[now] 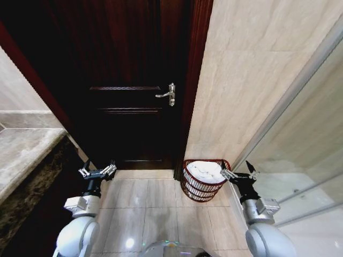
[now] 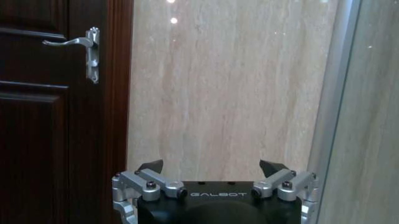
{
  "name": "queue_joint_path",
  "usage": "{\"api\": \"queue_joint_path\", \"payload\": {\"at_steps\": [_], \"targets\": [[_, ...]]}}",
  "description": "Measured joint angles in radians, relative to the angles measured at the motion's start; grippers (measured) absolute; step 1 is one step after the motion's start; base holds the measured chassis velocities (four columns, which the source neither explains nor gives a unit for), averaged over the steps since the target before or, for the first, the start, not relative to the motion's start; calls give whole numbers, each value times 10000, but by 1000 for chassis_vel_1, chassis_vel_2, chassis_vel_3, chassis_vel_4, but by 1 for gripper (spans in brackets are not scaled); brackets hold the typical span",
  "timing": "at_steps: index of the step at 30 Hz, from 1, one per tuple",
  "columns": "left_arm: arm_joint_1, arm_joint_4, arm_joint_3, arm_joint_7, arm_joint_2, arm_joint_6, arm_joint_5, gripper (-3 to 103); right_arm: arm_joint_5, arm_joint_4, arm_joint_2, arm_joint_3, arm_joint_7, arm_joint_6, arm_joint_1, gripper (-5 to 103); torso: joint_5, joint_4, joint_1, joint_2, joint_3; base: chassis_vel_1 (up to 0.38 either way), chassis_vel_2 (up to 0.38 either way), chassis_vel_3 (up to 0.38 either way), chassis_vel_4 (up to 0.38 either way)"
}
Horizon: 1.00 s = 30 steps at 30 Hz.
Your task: Discard the used towel into the hamper.
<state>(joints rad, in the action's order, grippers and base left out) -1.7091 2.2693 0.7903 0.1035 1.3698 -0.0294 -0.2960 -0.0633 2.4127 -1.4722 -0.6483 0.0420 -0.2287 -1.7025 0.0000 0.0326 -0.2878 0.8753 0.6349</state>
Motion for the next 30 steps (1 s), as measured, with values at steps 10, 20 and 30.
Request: {"api": "queue_joint_path", "payload": {"at_steps": [10,20,30], "targets": [[-38,0,32,-27,-79,34,-34,100,-111,55,81,-37,-42,-79,-46,100,0,0,-209,498,294,0,0,0,0],[-20,45,25,-47,-76,68,-49,100,-109,91,79,-39,-40,-164,-17,100,0,0,-404,932,532,0,0,0,0],[-15,64,52,-65,-85,62,-65,100,-105,141,66,-42,-46,-164,-40,100,0,0,-623,1429,811,0,0,0,0]]}}
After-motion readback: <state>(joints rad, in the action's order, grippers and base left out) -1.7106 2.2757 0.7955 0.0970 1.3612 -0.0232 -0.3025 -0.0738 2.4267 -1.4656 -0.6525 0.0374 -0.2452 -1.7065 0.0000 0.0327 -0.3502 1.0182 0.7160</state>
